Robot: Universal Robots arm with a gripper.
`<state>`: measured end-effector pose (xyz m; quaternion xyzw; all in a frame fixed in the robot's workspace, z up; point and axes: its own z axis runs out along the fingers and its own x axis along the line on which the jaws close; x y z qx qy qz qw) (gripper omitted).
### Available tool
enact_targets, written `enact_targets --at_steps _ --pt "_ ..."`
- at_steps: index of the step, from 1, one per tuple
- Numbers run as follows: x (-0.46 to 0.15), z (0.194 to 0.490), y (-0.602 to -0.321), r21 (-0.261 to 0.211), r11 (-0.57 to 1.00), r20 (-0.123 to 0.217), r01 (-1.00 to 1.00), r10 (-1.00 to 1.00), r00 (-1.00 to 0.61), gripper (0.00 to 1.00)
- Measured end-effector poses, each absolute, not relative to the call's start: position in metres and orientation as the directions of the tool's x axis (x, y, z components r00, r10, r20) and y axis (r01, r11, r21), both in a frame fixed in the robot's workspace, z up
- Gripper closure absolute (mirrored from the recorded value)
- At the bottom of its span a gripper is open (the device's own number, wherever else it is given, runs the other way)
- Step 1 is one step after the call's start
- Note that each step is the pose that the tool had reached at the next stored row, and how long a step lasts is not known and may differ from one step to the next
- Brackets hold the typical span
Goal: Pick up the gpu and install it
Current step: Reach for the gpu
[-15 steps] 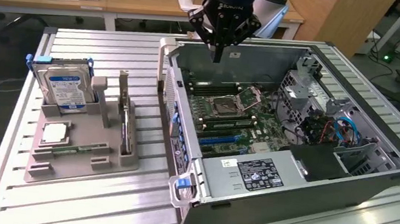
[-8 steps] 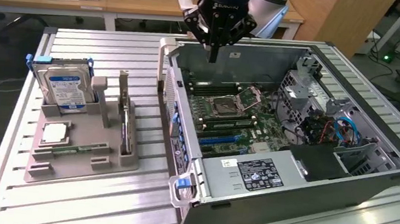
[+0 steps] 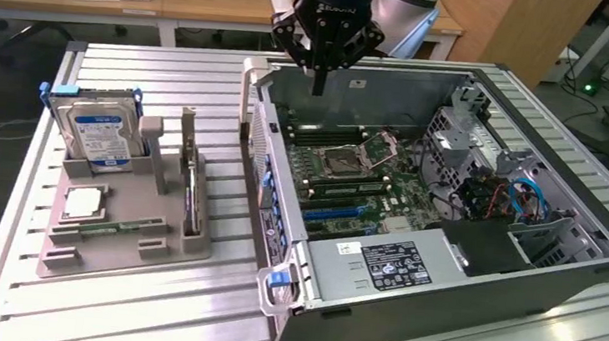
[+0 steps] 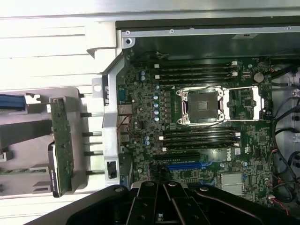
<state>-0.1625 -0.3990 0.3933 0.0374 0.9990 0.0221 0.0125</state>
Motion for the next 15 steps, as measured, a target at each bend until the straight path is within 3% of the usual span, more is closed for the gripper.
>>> enact_targets --at_steps 15 --pt "-0.180 0.393 -0.399 0.045 0.996 -0.023 0.074 0.075 -0.997 0.90"
